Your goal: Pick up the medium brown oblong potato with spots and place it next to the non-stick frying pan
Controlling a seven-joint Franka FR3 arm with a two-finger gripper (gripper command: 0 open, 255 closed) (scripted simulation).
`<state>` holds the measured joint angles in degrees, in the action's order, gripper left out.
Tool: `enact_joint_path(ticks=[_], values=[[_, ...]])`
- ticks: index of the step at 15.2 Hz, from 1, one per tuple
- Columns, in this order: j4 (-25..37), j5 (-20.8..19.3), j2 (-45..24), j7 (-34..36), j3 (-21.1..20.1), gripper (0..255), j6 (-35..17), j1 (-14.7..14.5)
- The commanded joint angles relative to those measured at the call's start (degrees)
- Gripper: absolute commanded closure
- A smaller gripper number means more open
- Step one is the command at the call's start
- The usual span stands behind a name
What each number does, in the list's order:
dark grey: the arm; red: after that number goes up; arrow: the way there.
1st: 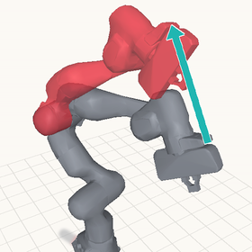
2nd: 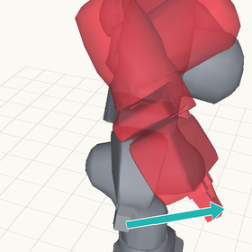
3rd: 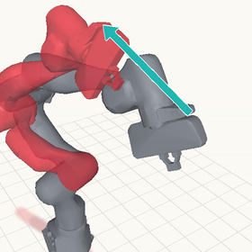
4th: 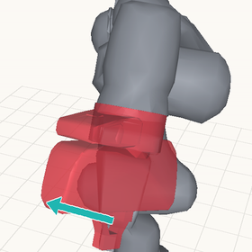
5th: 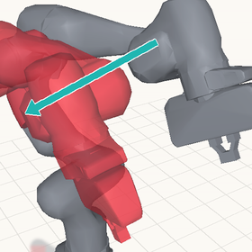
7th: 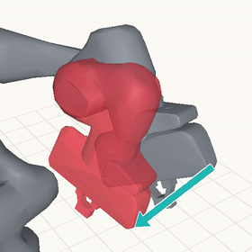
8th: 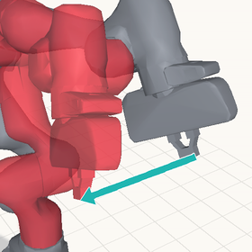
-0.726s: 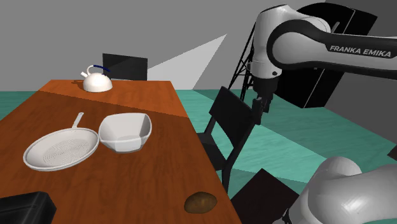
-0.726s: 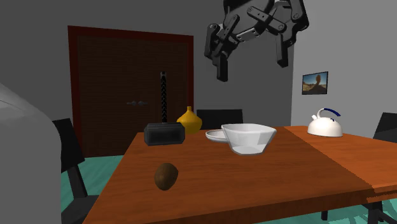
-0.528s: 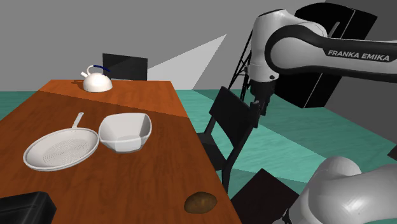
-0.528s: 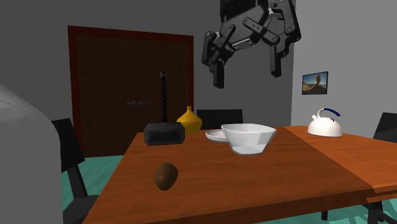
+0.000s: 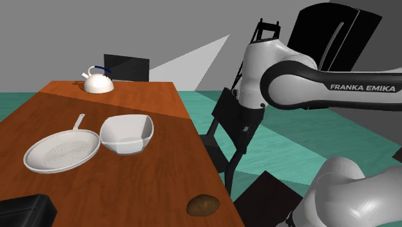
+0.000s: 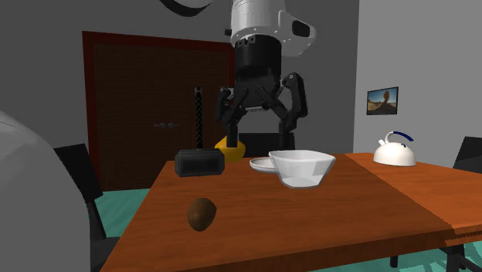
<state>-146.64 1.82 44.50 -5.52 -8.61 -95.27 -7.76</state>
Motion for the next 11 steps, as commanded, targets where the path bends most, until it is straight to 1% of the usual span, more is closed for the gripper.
enact_joint_path(ticks=[1, 6, 11], values=[[-2.4, 2.0, -0.7, 0.3, -1.3, 0, -4.0, -1.6], [-7.2, 7.1, -2.8, 0.9, -4.7, 0, -13.2, -6.0], [-10.4, 12.1, -7.0, 1.2, -8.6, 0, -23.3, -10.6]])
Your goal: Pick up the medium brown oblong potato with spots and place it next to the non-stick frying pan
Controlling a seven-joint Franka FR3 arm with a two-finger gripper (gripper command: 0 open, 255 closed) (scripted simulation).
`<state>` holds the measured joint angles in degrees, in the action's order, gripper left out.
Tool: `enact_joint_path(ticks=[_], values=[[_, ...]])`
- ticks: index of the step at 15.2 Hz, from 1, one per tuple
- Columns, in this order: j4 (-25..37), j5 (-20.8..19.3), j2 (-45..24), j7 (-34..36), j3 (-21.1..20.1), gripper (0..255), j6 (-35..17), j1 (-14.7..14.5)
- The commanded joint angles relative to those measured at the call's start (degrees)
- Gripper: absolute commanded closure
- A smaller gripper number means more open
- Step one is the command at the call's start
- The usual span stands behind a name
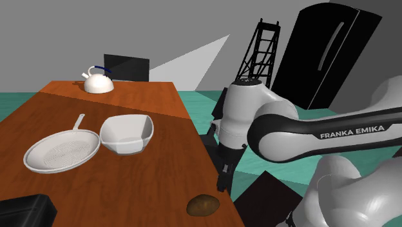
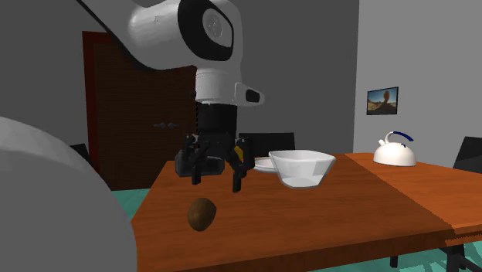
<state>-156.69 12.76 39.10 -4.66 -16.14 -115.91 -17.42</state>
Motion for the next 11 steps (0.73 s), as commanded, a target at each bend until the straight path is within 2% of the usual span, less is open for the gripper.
enact_joint_path(ticks=[1, 4, 11], values=[[-0.8, 2.2, -2.8, 0.3, -1.9, 0, -4.8, -1.9], [-1.6, 5.0, -6.7, 0.4, -4.5, 0, -11.3, -4.5], [-3.9, 6.0, -11.0, 0.3, -6.0, 0, -18.0, -4.8]])
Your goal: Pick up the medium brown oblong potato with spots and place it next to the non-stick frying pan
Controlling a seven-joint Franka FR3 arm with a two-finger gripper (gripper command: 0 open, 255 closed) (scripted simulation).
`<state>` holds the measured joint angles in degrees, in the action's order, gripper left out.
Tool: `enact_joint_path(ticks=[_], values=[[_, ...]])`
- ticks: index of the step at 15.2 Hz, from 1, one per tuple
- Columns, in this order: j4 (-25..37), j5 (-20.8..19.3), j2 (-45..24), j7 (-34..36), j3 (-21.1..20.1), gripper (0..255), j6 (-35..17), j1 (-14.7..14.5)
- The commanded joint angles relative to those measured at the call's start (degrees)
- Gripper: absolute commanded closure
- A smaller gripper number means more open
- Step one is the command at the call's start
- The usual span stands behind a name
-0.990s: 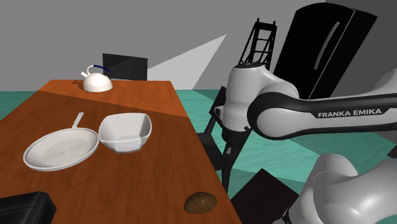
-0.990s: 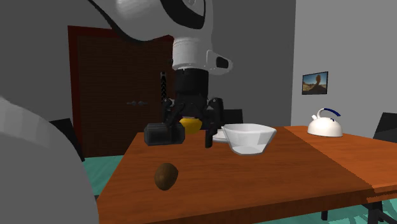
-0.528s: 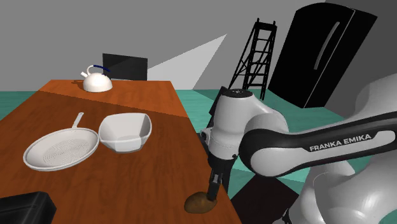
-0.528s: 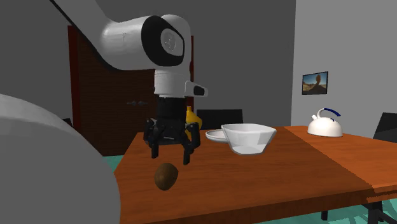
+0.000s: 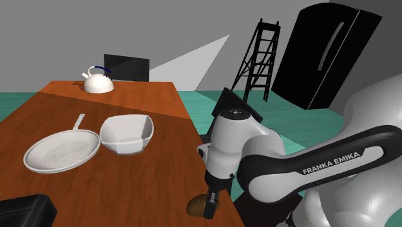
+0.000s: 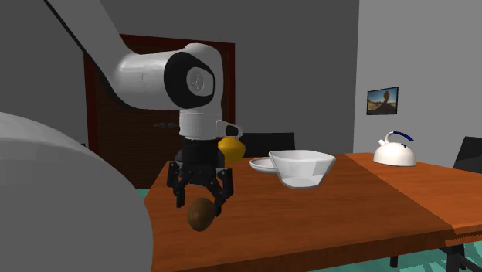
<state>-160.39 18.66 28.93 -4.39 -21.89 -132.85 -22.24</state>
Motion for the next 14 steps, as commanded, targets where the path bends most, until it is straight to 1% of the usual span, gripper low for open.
enact_joint_path(ticks=[1, 9, 10, 14], values=[[-0.7, 0.3, -2.0, 0.0, -0.6, 0, -2.8, 0.0], [-0.7, 0.3, -2.0, 0.0, -0.6, 0, -2.8, 0.0], [-0.7, 0.3, -2.0, 0.0, -0.6, 255, -2.8, 0.0], [-0.7, 0.3, -2.0, 0.0, -0.6, 255, -2.8, 0.0]])
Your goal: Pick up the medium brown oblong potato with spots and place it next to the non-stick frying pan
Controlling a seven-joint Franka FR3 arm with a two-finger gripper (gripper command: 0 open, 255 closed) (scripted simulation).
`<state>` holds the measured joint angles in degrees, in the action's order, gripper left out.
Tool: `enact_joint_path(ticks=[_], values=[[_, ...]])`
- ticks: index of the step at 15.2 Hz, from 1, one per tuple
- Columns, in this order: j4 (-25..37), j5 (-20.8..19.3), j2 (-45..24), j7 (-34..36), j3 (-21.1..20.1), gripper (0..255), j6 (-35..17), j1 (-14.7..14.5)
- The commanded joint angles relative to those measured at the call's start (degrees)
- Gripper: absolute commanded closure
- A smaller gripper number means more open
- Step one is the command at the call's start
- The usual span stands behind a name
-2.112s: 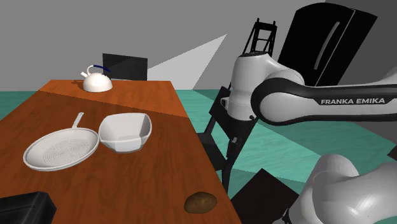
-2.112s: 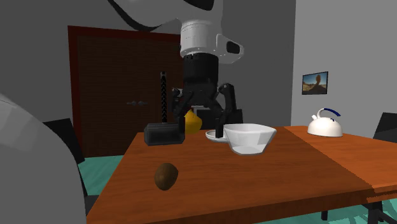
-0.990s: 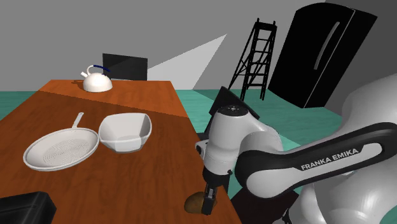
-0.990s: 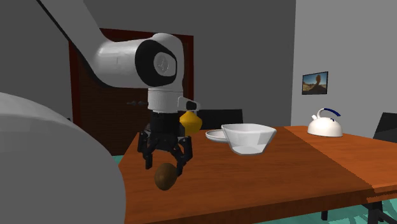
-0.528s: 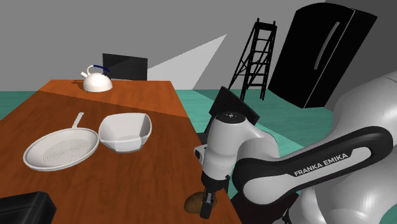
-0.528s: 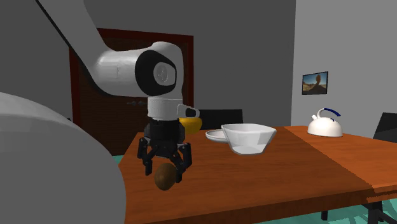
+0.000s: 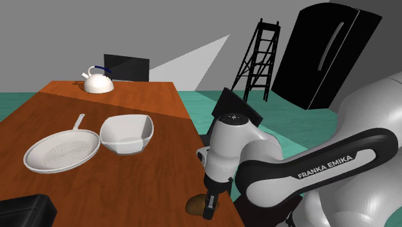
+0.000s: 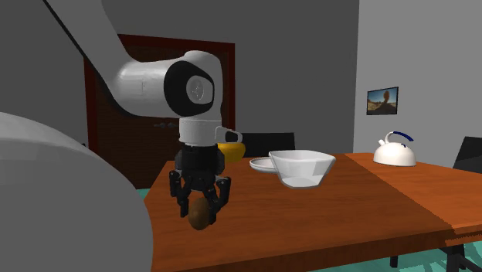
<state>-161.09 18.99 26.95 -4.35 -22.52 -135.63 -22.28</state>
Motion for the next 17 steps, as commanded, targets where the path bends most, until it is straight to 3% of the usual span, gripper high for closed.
enact_joint_path(ticks=[1, 5, 17], values=[[0.0, 0.0, 0.0, 0.0, 0.0, 255, 0.0, 0.0], [0.0, 0.0, 0.0, 0.0, 0.0, 255, 0.0, 0.0], [5.0, -1.6, 7.3, 0.6, 2.3, 255, 12.3, 0.1]])
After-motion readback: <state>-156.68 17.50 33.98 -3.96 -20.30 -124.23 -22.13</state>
